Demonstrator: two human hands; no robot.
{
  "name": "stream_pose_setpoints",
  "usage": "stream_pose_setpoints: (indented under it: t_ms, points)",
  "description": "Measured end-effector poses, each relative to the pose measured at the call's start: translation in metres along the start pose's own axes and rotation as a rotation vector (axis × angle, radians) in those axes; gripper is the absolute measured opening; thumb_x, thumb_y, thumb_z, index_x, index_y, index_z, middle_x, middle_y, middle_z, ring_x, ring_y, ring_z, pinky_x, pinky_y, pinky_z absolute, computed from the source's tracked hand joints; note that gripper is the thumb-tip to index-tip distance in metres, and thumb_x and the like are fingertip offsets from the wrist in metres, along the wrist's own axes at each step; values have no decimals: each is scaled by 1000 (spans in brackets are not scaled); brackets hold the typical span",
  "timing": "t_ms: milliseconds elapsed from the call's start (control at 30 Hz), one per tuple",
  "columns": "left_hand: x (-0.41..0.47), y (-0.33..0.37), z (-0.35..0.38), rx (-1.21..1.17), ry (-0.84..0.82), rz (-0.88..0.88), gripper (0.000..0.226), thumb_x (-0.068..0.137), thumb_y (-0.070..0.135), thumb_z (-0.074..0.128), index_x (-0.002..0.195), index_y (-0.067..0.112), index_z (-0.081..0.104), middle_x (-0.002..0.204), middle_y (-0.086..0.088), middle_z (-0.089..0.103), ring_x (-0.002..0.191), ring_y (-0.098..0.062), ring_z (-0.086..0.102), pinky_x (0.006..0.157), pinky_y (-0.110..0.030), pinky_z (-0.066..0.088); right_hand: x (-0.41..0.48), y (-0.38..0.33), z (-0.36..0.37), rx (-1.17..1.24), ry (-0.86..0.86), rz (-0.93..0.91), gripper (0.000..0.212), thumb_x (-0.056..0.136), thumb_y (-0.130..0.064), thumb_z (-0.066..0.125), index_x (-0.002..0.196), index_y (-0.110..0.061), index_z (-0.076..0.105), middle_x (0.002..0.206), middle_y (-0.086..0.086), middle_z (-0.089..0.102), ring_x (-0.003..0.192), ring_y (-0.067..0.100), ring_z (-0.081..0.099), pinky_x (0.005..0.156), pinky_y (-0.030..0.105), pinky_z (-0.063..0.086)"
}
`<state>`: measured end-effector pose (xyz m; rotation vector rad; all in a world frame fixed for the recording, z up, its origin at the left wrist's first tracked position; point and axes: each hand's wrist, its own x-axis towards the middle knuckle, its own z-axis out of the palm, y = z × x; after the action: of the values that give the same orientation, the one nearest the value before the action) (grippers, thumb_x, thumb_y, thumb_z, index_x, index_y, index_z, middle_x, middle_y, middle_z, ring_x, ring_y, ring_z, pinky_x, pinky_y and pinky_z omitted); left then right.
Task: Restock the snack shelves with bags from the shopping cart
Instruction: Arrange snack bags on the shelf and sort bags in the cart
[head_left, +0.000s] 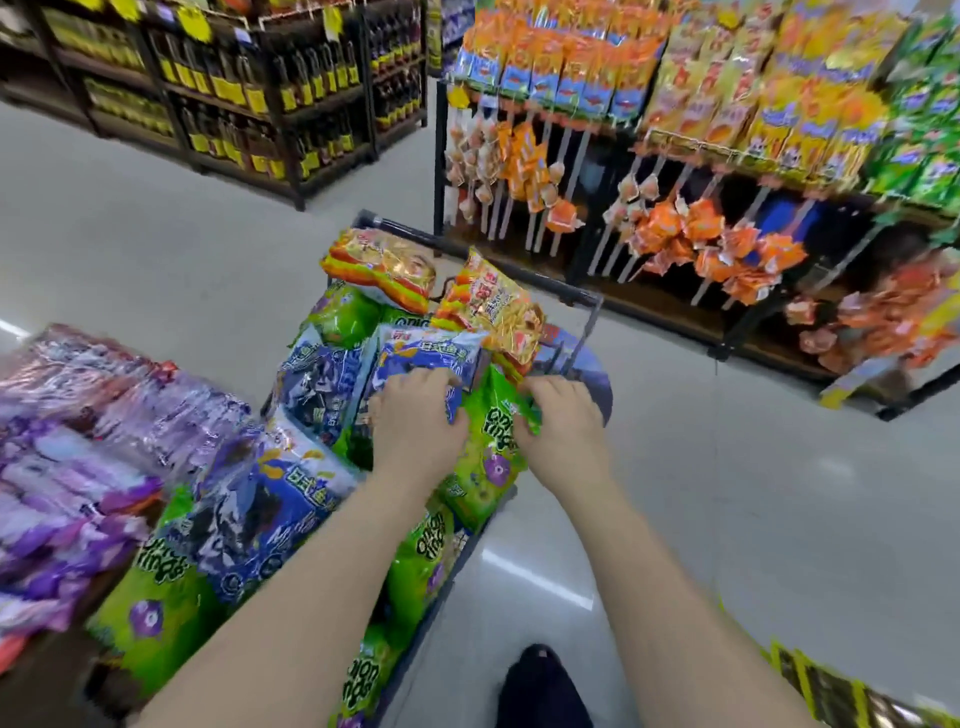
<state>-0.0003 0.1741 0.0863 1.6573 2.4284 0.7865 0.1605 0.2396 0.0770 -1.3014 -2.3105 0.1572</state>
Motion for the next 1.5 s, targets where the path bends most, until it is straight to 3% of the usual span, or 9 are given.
stream_pose_setpoints:
  t_ms: [100, 500, 667, 833, 933, 1033, 1200, 1400, 1500]
  points:
    - [42, 18, 22, -31, 43, -122, 36, 84, 35, 65, 119, 24, 63, 113, -3, 65, 111, -30, 52, 91, -43, 45, 49, 45, 12, 31, -95, -54, 34, 73, -27, 54, 103, -15, 64, 98, 5, 64, 94, 32, 58, 77, 44, 48]
    - [160, 24, 59, -45, 86, -414, 45, 80, 38, 73, 122, 26, 62, 117, 0, 64, 114, -30, 53, 93, -46, 46, 201, 152, 61, 344, -484, -148, 50, 81, -21, 69, 129, -19, 55, 124, 4, 58, 120, 23, 50, 100, 33, 39]
    - [209, 17, 65, 10, -169, -443, 67, 79, 57, 72, 137, 29, 50, 130, 2, 61, 121, -25, 54, 97, -42, 44, 257, 145, 81, 387, -594, -132, 63, 81, -31, 76, 136, -22, 48, 135, -2, 50, 126, 16, 42, 106, 33, 34]
    - [231, 13, 71, -160, -299, -527, 74, 81, 53, 73, 143, 24, 45, 142, -1, 53, 128, -24, 51, 101, -38, 44, 290, 150, 96, 556, -870, -44, 77, 74, -30, 83, 140, -22, 43, 129, -7, 52, 114, 12, 51, 85, 18, 38]
    - [237, 12, 74, -290, -244, -600, 69, 78, 46, 78, 138, 23, 52, 133, 1, 60, 122, -20, 55, 95, -32, 45, 307, 158, 106, 635, -1050, 3, 87, 68, -35, 85, 142, -22, 40, 131, -7, 53, 113, 11, 53, 82, 13, 43]
    - [243, 13, 73, -412, -149, -653, 61, 74, 39, 83, 129, 25, 59, 128, 6, 61, 122, -13, 53, 94, -28, 44, 322, 162, 115, 703, -1181, -20, 89, 59, -45, 88, 133, -27, 44, 128, -4, 60, 111, 10, 61, 93, 34, 53]
    - [246, 29, 58, -593, 127, -706, 49, 66, 31, 88, 111, 33, 66, 115, 22, 58, 108, 2, 53, 84, -23, 42, 350, 157, 108, 854, -1211, -82, 68, 66, -28, 88, 120, -30, 47, 115, -10, 65, 98, 0, 66, 85, 26, 56]
    - [235, 46, 59, -962, 570, -847, 81, 54, 44, 85, 126, 35, 51, 121, -3, 62, 106, -17, 63, 85, -36, 55, 366, 150, 103, 1084, -1209, -11, 80, 63, -29, 89, 131, -18, 48, 116, 1, 70, 103, 19, 69, 86, 40, 56]
    - [221, 64, 74, -1098, 461, -979, 95, 54, 53, 88, 134, 32, 43, 127, -3, 61, 105, -15, 64, 82, -35, 54, 361, 136, 97, 1144, -1193, 20, 72, 63, -32, 87, 125, -24, 51, 114, 0, 70, 99, 19, 70, 83, 40, 57]
